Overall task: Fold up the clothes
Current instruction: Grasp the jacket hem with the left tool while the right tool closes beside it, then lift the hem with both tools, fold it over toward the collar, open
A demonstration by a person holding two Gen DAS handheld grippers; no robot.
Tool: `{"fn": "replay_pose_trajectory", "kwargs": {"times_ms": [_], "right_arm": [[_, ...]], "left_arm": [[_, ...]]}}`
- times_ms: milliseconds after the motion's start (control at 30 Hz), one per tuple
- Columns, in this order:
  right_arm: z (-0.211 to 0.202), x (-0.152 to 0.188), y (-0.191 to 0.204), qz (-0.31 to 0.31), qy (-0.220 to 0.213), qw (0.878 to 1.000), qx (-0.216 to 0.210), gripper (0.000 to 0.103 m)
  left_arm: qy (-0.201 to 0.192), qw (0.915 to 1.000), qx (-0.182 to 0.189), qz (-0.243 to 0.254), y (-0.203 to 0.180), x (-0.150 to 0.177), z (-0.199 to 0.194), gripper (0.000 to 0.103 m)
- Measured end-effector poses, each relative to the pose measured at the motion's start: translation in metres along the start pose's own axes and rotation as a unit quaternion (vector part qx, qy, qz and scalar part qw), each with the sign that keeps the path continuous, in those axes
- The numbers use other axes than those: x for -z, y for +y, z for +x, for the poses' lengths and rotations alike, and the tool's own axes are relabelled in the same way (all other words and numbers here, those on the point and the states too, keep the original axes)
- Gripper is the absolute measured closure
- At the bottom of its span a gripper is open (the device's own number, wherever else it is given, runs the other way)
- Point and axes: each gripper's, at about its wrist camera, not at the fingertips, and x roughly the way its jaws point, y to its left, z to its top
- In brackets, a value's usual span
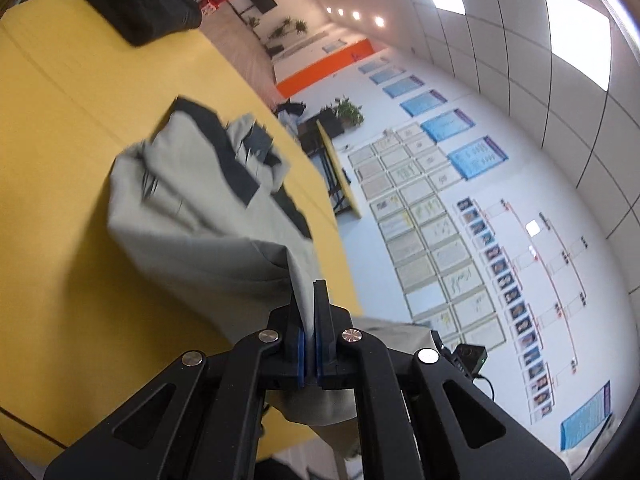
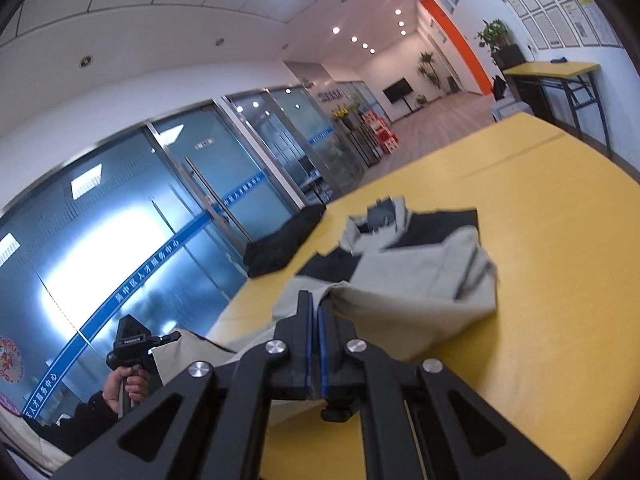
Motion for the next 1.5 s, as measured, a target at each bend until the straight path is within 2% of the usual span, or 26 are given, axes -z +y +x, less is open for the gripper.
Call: {"fn": "replay_pose_trajectory", "kwargs": {"times_ms": [167,333,500,667,833,967,1100,1233,1267,1300,1333,1367,1400,1433,1467,1500], "right_arm": [[0.042,-0.072,-0.012,-0.011,-0.027,0.999,-0.016,0.101],[0.097,-0.125,-0.041,-0.023,-0.025,0.999,-0.016,0.100],[0.170,-0.171,-0.096,-0.021,-0.016,1.000,-0.003,0.100],[0.249,-0.204,-0.162,0.002,0.004,1.000,0.020,0.101],[0.329,-0.209,-0.216,0.022,0.065,0.997,0.045,0.100],[0.376,-0.202,-0.245,0.034,0.106,0.992,0.061,0.101],[0.387,-0.187,-0.267,0.066,0.125,0.987,0.073,0.101],[0.399,-0.173,-0.291,0.100,0.145,0.981,0.086,0.100],[0.402,-0.170,-0.298,0.110,0.152,0.978,0.091,0.098],[0.406,-0.168,-0.304,0.121,0.159,0.975,0.095,0.095],[0.410,-0.165,-0.311,0.131,0.166,0.972,0.099,0.088],[0.413,-0.162,-0.318,0.142,0.173,0.969,0.103,0.085],[0.410,-0.164,-0.317,0.139,0.165,0.971,0.103,0.083],[0.407,-0.165,-0.317,0.136,0.157,0.973,0.102,0.070],[0.396,-0.166,-0.312,0.123,0.139,0.976,0.116,0.034],[0.387,-0.171,-0.307,0.106,0.120,0.977,0.139,0.016]], "left_arm": [[-0.036,0.9993,0.008,0.001,-0.007,-0.072,0.040,0.101],[-0.045,0.9989,0.008,0.011,0.000,-0.146,0.096,0.100],[-0.035,0.9994,-0.001,0.005,0.035,-0.218,0.174,0.100],[-0.013,0.9989,-0.040,-0.020,0.086,-0.278,0.254,0.100],[0.023,0.9953,-0.083,-0.043,0.136,-0.305,0.308,0.100],[0.051,0.9910,-0.107,-0.060,0.164,-0.304,0.334,0.100],[0.063,0.9894,-0.106,-0.076,0.178,-0.304,0.346,0.099],[0.069,0.9877,-0.099,-0.100,0.193,-0.310,0.356,0.093],[0.066,0.9874,-0.101,-0.102,0.194,-0.314,0.358,0.092],[0.059,0.9876,-0.103,-0.102,0.193,-0.317,0.359,0.086],[0.052,0.9879,-0.105,-0.101,0.191,-0.320,0.358,0.073],[0.039,0.9890,-0.106,-0.096,0.186,-0.326,0.353,0.061],[0.025,0.9901,-0.106,-0.089,0.180,-0.332,0.345,0.034],[0.010,0.9909,-0.106,-0.082,0.174,-0.338,0.337,0.024],[-0.005,0.9915,-0.106,-0.075,0.167,-0.345,0.330,0.024],[-0.020,0.9919,-0.106,-0.068,0.161,-0.351,0.322,0.023]]}}
